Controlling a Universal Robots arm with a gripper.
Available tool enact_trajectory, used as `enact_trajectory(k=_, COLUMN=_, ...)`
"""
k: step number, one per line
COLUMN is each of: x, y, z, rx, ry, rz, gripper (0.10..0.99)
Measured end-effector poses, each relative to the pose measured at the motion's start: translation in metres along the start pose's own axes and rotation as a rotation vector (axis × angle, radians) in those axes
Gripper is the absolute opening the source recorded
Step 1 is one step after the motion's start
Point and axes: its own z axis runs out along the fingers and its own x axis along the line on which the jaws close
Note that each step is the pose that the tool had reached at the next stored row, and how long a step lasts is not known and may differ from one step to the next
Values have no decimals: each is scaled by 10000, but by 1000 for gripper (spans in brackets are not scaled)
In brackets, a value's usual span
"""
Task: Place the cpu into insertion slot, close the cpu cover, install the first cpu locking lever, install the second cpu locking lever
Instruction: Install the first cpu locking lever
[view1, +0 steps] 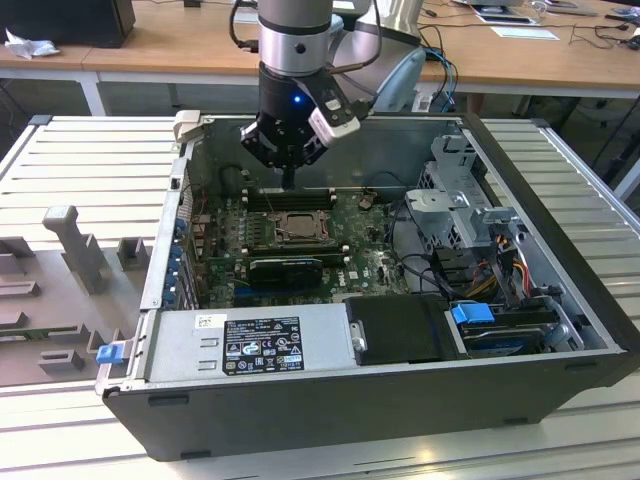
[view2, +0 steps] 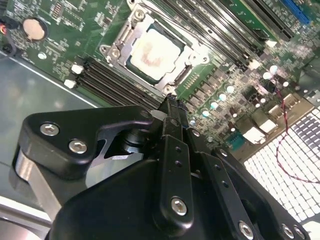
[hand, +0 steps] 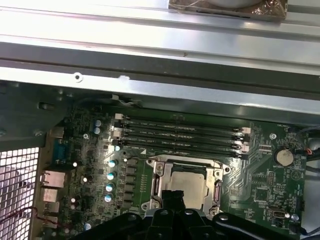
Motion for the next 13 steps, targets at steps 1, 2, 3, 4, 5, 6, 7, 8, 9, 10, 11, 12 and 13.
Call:
enact_trajectory(k=1, x=36, y=4, z=0, rx=1, ry=-1, rz=1, gripper=106)
enact_trajectory(k=2, x=61, y=6, z=1, rx=0, ry=-1, rz=-1, gripper=106)
enact_trajectory(k=3, x=78, y=8, z=1, rx=0, ry=0, rz=-1, gripper=106)
enact_trajectory(k=4, x=88, y=9, z=1, rx=1, ry=0, rz=-2, gripper=106)
enact_trajectory(k=5, x=108, y=11, z=2, rx=1, ry=0, rz=0, gripper=106)
enact_trajectory(k=6, x=134, y=13, z=3, rx=1, ry=0, rz=0, gripper=106)
enact_trajectory(k=7, x=153, y=15, z=3, rx=2, ry=1, rz=0, gripper=106)
enact_trajectory(k=8, x=172, y=17, z=4, rx=1, ry=0, rz=0, gripper=106)
enact_trajectory(k=9, x=211, y=21, z=6, rx=1, ry=-1, rz=-2, gripper=106)
enact_trajectory(k=10, x=233, y=23, z=7, rx=0, ry=-1, rz=0, gripper=106)
enact_trajectory(k=11, x=250, y=25, z=8, rx=1, ry=0, rz=0, gripper=106)
enact_trajectory(k=12, x=276, y=28, z=11, rx=0, ry=-1, rz=0, gripper=106)
enact_trajectory(k=13, x=298, y=30, z=13, rx=0, ry=-1, rz=-1, gripper=106)
